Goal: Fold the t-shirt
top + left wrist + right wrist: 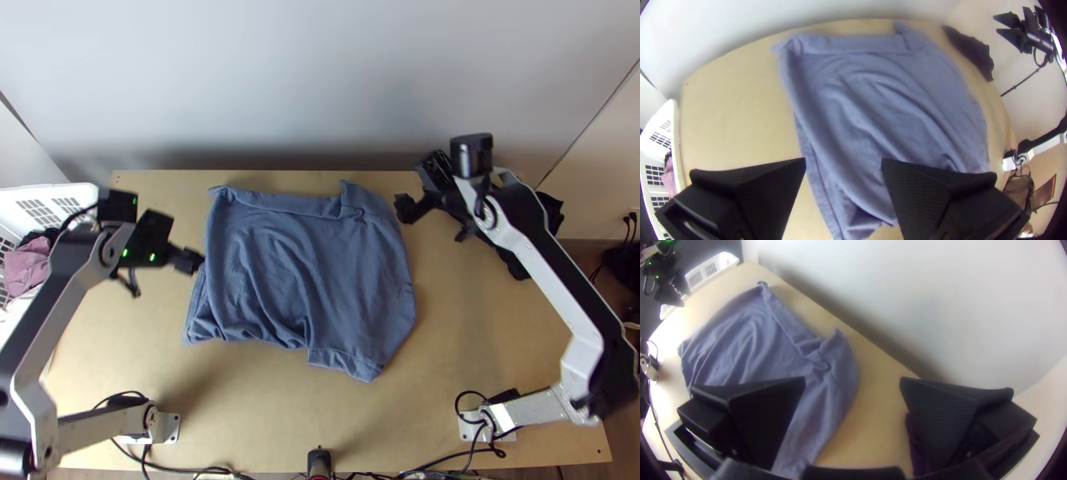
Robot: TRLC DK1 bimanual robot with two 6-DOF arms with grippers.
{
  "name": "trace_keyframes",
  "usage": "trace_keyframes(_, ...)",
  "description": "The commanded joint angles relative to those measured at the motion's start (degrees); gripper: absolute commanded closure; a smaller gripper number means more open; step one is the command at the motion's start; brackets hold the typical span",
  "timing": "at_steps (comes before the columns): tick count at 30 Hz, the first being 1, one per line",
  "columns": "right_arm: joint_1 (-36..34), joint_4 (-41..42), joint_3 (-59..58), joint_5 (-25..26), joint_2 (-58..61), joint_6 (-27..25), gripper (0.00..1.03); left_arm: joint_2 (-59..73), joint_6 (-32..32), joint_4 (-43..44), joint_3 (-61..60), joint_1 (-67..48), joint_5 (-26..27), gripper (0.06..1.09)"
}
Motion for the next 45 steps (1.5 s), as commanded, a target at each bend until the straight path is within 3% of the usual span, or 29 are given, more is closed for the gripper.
trace_keyframes(1,-0.3,-1.2,-7.9,-0.1,-8.3,0.6,0.04,-8.2,4.4,-5.7,-10.1,0.9,0.0,0.25)
trace_keyframes(9,3.7,-1.9,-10.9,-0.1,-10.5,0.6,0.04,-6.5,5.2,-5.4,-17.1,-2.5,-0.4,0.25)
trace_keyframes(27,4.2,-2.7,-12.4,-0.1,-13.2,0.6,0.04,-4.3,5.7,1.5,-26.4,-3.6,-4.0,0.28)
trace_keyframes(31,4.8,-2.8,-12.2,-0.1,-13.3,0.6,0.04,-3.4,6.2,1.7,-25.9,-3.6,-4.1,0.76)
trace_keyframes(35,4.9,-3.0,-11.6,-0.1,-13.5,0.4,0.04,-4.1,7.3,1.4,-26.1,-2.6,-4.2,0.97)
trace_keyframes(40,4.9,-3.1,-11.3,-0.1,-13.5,0.4,0.04,-5.5,9.4,0.3,-26.7,-0.4,-4.7,1.05)
trace_keyframes(45,5.0,-3.0,-11.5,-0.1,-13.4,0.5,0.04,-9.3,12.4,-3.7,-26.5,1.2,-5.4,1.05)
